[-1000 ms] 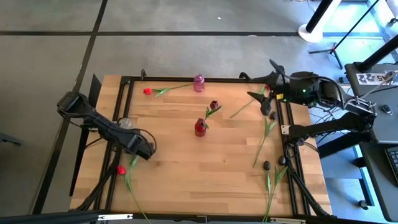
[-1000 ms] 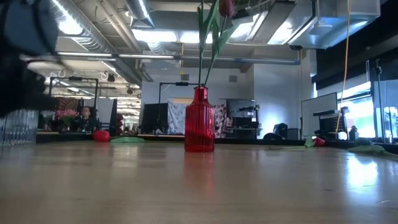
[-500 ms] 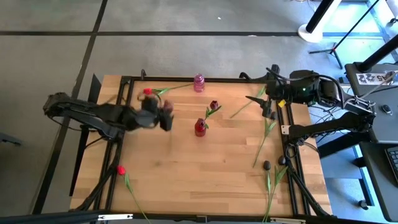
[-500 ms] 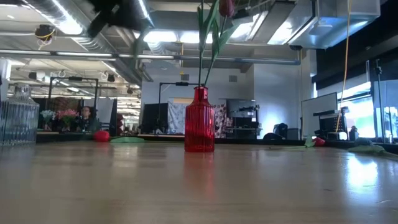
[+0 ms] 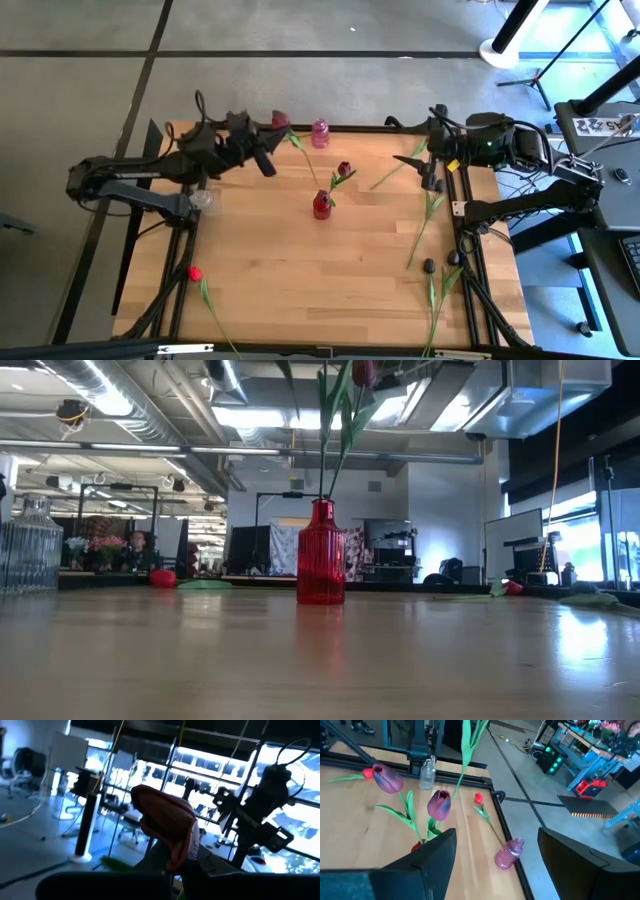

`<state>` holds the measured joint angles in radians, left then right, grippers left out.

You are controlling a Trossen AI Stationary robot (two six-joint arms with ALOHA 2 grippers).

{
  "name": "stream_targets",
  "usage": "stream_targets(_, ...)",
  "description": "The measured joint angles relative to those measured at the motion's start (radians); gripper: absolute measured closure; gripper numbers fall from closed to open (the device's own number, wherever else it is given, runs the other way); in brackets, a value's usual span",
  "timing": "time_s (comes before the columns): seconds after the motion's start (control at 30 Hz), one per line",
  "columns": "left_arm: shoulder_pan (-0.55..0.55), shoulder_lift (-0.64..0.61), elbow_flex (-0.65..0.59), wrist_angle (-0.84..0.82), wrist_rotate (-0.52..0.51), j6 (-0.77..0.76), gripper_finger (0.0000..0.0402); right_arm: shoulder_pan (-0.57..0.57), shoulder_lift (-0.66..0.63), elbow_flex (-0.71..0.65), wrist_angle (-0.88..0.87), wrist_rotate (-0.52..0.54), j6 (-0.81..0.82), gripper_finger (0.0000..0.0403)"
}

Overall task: Sort flowers into vase by color
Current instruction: Put the dark red flower into the red vase

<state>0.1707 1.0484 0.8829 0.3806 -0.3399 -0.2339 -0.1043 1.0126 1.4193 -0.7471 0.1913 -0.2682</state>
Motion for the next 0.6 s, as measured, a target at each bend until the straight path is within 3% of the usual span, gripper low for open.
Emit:
stream_targets(0.17, 0.031, 0.051, 0.0, 0.033, 0.076, -0.022, 0.0385, 0.0, 0.0, 0.0, -0.002, 0.0, 0.031, 0.0126)
stream_targets(0.6, -0.03, 0.124, 0.0, 0.009, 0.096, -0.041, 0.0383, -0.001, 0.0, 0.0, -0.003, 0.001, 0.036, 0.0126)
